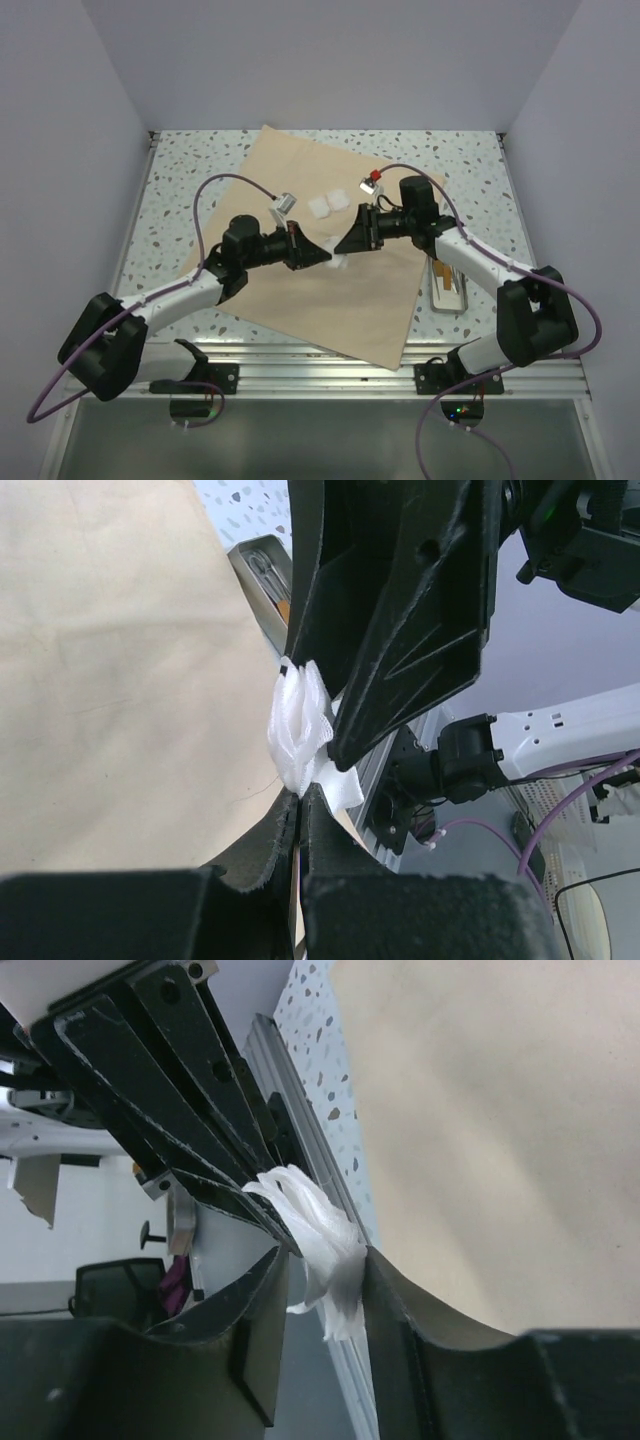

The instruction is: Prepare the surgical pack

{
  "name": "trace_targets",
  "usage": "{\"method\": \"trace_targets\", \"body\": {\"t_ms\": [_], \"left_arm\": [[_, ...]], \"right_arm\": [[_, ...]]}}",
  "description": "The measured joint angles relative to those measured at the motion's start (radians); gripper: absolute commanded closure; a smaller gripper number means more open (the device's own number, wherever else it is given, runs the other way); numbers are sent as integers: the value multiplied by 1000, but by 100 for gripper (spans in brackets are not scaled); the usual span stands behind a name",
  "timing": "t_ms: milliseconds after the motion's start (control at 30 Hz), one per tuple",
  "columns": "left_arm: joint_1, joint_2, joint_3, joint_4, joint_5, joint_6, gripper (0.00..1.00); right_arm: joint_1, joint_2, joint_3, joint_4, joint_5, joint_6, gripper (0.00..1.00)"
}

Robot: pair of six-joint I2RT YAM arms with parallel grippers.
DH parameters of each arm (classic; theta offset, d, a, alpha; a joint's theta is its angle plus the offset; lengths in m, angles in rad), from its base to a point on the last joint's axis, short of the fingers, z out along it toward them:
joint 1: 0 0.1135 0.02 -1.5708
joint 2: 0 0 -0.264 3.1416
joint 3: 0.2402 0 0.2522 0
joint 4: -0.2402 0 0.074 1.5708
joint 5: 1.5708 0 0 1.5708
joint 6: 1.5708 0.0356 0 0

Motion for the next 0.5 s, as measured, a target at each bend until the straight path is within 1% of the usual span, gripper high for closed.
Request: {"method": "trace_targets", "body": {"t_ms": [67, 133, 167, 200, 267, 300, 333, 367, 400, 433, 500], "left_arm": [[-2, 5, 0, 9, 3, -1, 100], [-5, 12, 0, 16, 7, -3, 100], [-6, 14, 0, 18, 10, -3, 100], [-6, 15, 0, 18, 11, -5, 100], [-7, 18, 0, 19, 14, -9, 100], [-7, 20, 0, 18, 14, -10, 92], [-7, 23, 1, 18, 14, -8, 80], [-7, 23, 1, 17, 13, -7, 60], [-7, 23, 1, 16, 12, -3, 53], [-7, 23, 2, 15, 9, -6, 46], [-7, 23, 6, 5, 0, -8, 43]], "right_arm": [[3, 0, -7, 2, -7, 3, 71], [4, 0, -10, 2, -8, 6, 74], [4, 0, -11, 3, -9, 6, 89], [4, 0, -11, 4, -10, 1, 99], [6, 0, -13, 3, -10, 5, 100], [6, 0, -13, -1, -8, 3, 100], [6, 0, -13, -7, -5, -3, 100], [6, 0, -13, -18, 2, -14, 100], [6, 0, -12, -33, 11, -27, 100], [6, -2, -1, -83, 47, -51, 100], [4, -10, 12, -157, 103, -89, 100]]}}
